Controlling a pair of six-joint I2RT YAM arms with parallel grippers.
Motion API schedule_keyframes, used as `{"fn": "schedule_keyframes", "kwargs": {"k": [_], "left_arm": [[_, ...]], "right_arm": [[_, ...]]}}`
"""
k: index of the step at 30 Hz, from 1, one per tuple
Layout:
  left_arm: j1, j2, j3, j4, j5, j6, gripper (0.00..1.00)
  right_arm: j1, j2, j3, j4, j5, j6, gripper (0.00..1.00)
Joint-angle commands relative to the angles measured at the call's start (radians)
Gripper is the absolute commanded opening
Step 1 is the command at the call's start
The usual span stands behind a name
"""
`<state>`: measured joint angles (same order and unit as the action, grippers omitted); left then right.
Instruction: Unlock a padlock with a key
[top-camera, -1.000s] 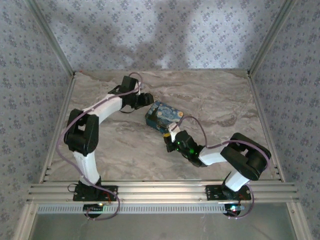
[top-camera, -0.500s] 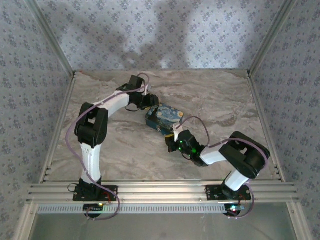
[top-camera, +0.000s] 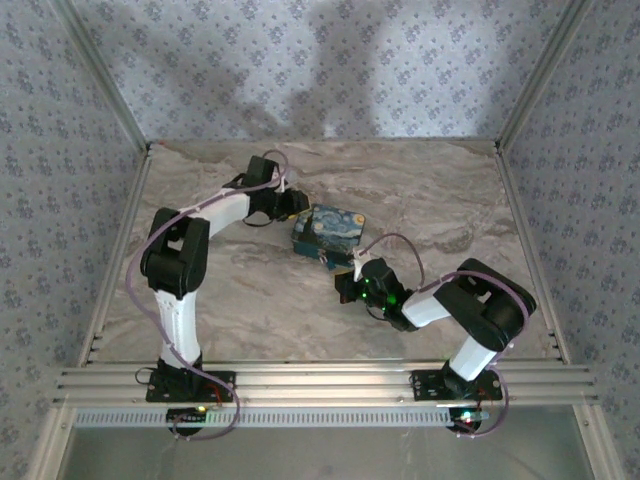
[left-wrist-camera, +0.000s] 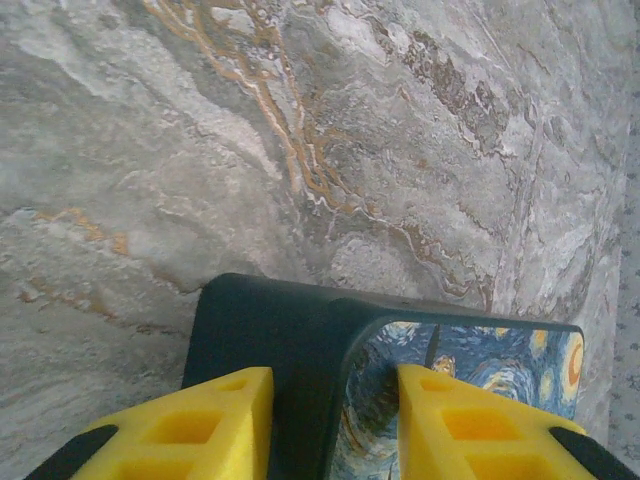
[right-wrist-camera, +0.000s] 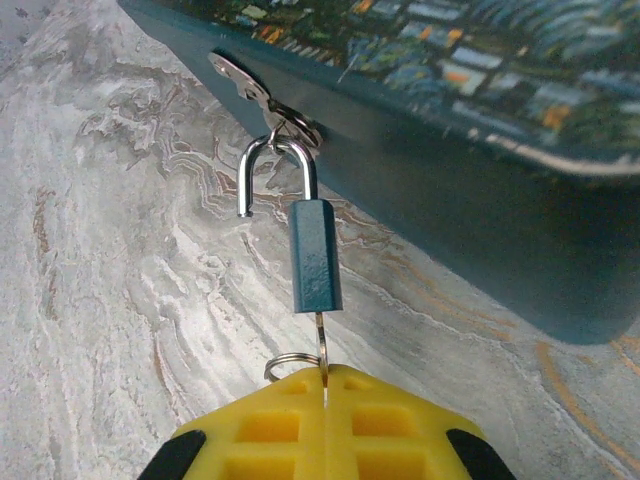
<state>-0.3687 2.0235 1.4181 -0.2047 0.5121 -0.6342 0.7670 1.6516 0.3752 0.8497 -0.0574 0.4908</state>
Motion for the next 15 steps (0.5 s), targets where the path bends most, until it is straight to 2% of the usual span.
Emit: {"fn": "schedule_keyframes", "kwargs": {"k": [1,5,15], "left_arm": [[0.022,0.004,-0.057,-0.068,-0.080,-0.010,0.34],[0.022,-0.004,-0.076,-0.058,-0.078,-0.011,0.34],[0.022,-0.046,-0.126,-0.038,-0.084,-0.024,0.34]], "right_arm": [[-0.007,0.003,-0.012,-0.014,-0.018,0.015,0.08],[-0.014,-0.008,-0.013,-0.022,-0.022,0.009,0.11],[-0.057,-0.121,-0.039,-0.122,-0.031,-0.049,0.30]]}}
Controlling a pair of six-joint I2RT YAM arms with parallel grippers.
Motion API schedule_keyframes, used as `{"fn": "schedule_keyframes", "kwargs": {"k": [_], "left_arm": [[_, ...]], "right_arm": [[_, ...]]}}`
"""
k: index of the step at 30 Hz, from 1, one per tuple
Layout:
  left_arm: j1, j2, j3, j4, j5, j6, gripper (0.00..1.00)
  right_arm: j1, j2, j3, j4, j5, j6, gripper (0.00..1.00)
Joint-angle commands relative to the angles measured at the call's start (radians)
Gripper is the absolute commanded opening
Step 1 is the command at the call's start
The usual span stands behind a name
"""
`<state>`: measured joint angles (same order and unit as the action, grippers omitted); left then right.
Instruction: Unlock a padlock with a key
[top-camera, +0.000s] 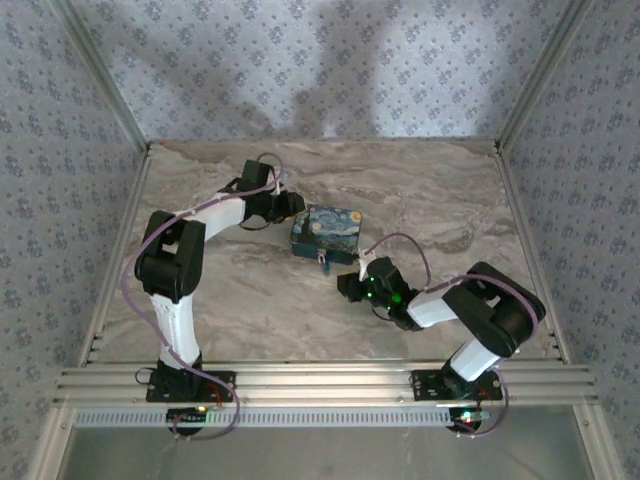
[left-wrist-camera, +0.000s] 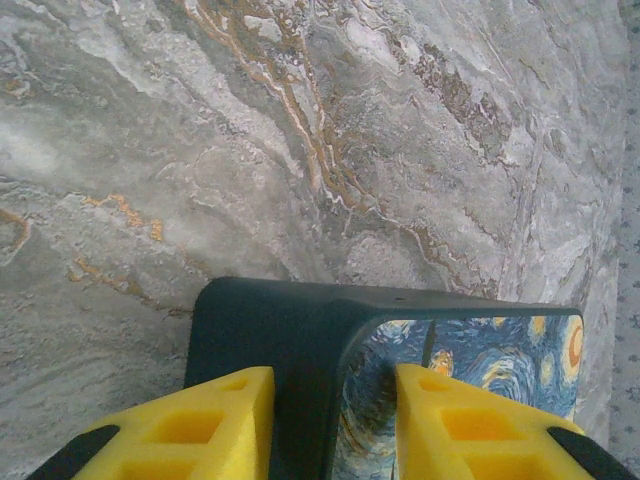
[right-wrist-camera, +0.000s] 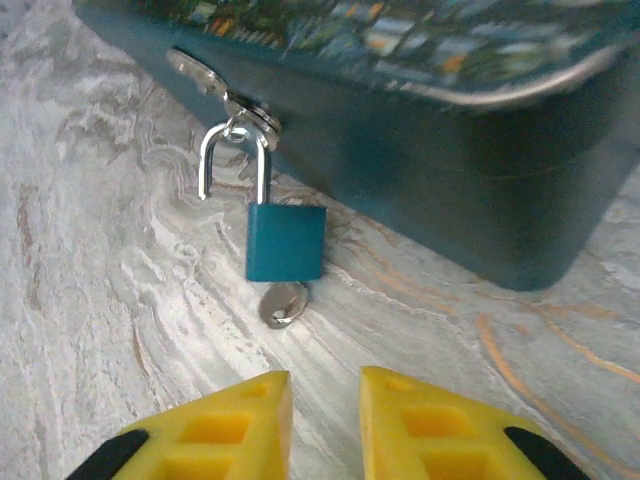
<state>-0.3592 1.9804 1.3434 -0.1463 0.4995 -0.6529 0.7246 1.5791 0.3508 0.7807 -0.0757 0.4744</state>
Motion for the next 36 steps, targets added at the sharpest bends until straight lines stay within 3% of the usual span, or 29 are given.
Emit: {"fn": "schedule_keyframes", "kwargs": {"k": [1,8,22,36], "left_arm": [[0.011,-0.007,-0.060,-0.093,-0.072,-0.006,0.34],[0.003,-0.065,-0.130,-0.061,-0.082,-0.029,0.34],[-0.027,-0.175,-0.262,-0.033,-0.134,-0.063,0.34],[-0.035,-0.200,-0.287,-0.015,-0.145,-0.077,0.34]], "right_arm": [[-0.027,-0.063,-0.018,-0.054,-0.038,-0.041,0.34],[-0.105,-0.093,0.021,-0.038,-0.232,-0.028,0.54],[-0.207,0.022,0.149,-0.023,-0.357,-0.051,0.61],[-0.210,-0.014,0.051,0.049,-0.412,0.014,0.65]]}}
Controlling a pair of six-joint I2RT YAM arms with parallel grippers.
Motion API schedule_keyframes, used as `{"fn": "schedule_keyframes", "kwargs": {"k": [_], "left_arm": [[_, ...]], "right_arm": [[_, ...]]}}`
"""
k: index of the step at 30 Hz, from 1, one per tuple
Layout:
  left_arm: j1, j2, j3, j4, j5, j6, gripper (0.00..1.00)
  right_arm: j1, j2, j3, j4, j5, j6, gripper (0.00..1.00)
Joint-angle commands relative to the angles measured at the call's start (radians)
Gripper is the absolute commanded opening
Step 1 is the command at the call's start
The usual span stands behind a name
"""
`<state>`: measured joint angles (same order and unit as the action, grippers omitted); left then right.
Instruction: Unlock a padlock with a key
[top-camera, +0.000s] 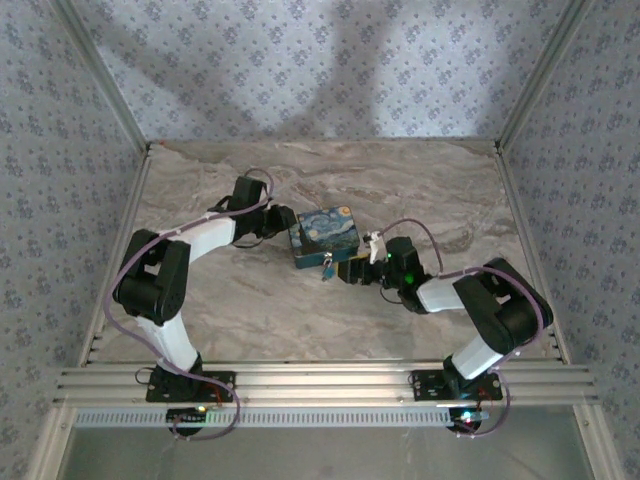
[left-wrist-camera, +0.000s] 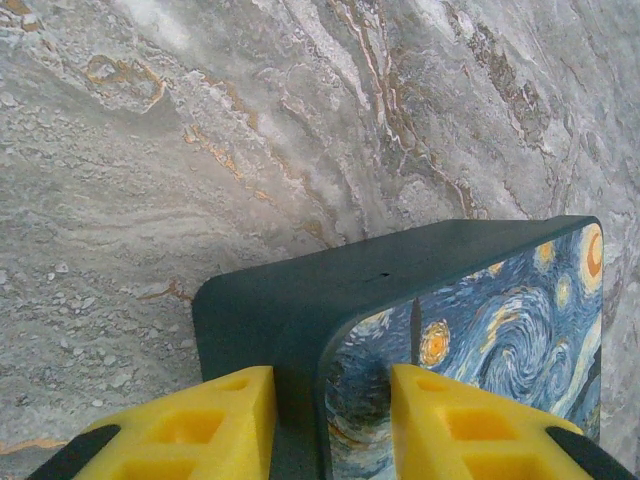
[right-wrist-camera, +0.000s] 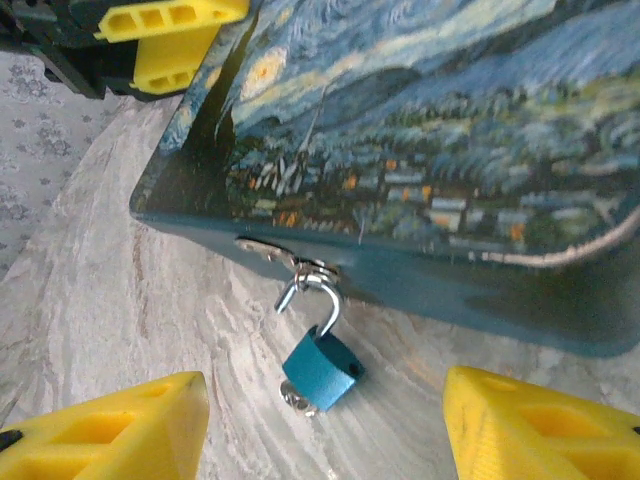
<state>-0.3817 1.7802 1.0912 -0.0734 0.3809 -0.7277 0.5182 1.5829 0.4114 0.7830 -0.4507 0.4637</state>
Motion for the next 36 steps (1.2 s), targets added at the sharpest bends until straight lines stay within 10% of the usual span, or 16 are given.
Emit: {"fn": "schedule_keyframes", "kwargs": {"k": [1,36], "left_arm": [[-0.013,-0.002,-0.038,-0.081,-0.029,-0.004,0.34],[-0.024,-0.005,-0.039,-0.077,-0.034,-0.008,0.34]], "right_arm": [[0.000,-0.016,-0.008,0.047,-0.039,0.028,0.65],[0.063,0.258,0.150,0.166,-0.049,0.128,0.52]]}}
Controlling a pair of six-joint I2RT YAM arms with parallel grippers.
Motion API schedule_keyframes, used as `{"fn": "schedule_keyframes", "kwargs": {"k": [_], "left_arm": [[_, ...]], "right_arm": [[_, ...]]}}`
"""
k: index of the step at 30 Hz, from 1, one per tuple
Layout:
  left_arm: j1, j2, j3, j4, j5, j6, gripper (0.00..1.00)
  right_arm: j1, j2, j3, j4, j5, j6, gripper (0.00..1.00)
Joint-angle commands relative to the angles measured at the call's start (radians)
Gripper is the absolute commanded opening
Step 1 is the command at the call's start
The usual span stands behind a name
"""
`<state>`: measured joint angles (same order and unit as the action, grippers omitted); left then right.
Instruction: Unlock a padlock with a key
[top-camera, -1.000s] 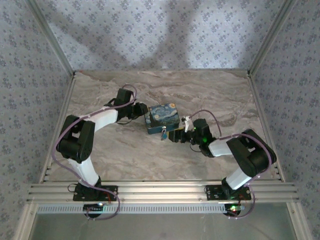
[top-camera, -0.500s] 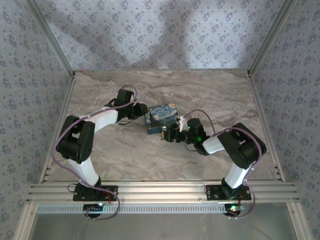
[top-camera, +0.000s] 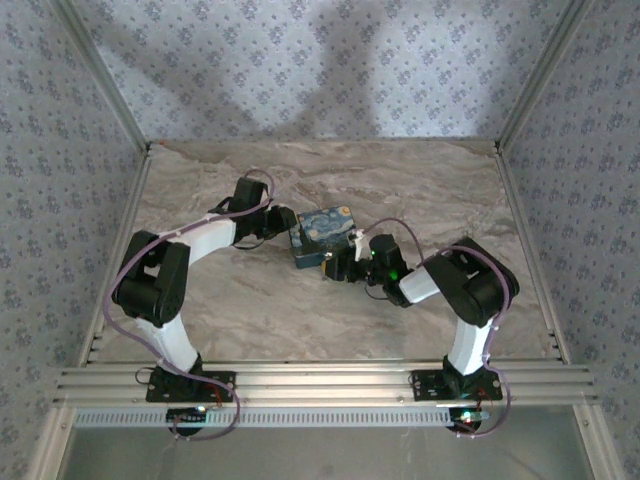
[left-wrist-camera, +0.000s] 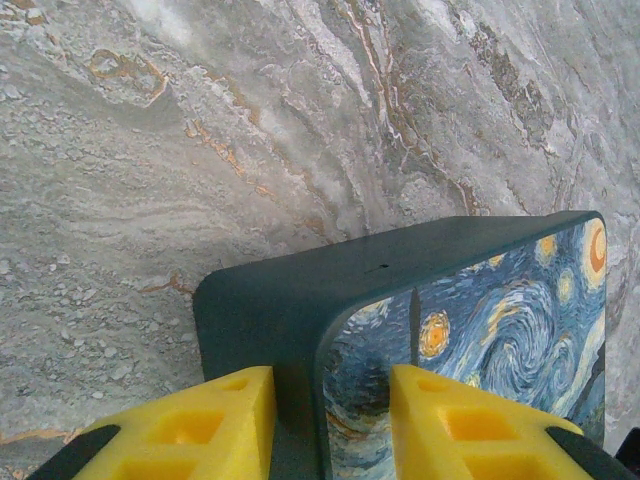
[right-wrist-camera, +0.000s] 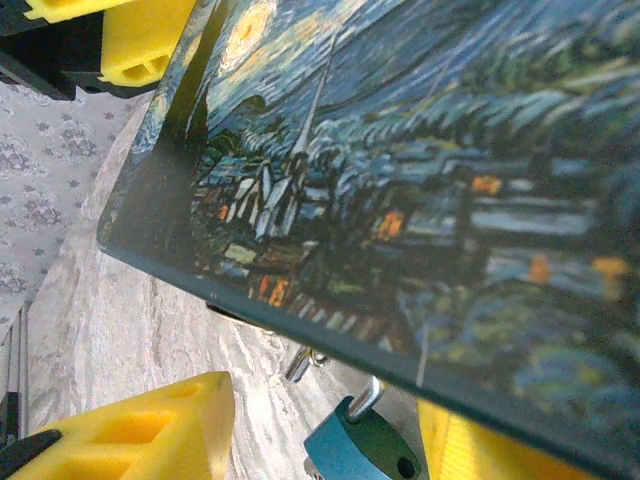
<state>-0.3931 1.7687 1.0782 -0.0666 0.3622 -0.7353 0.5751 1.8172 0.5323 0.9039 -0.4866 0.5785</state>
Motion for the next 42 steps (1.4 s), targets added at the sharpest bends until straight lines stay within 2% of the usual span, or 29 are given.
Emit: {"fn": "schedule_keyframes", "kwargs": {"k": [1,13,42], "left_arm": [[-0.012,0.006,-0.026,-0.084,-0.016,-0.001,0.34],[-0.014,0.006,-0.026,-0.084,-0.017,-0.002,0.34],[-0.018,-0.003,-0.038,-0.080,-0.027,-0.007,0.34]], "right_arm": [[0.005,0.028,0.029,0.050,-0.014,0.015,0.51],[0.003,0.042,0.025,0.046,-0.014,0.015,0.35],[-0.014,-0.010,-0.053,0.035,0.023,0.013,0.05]]}}
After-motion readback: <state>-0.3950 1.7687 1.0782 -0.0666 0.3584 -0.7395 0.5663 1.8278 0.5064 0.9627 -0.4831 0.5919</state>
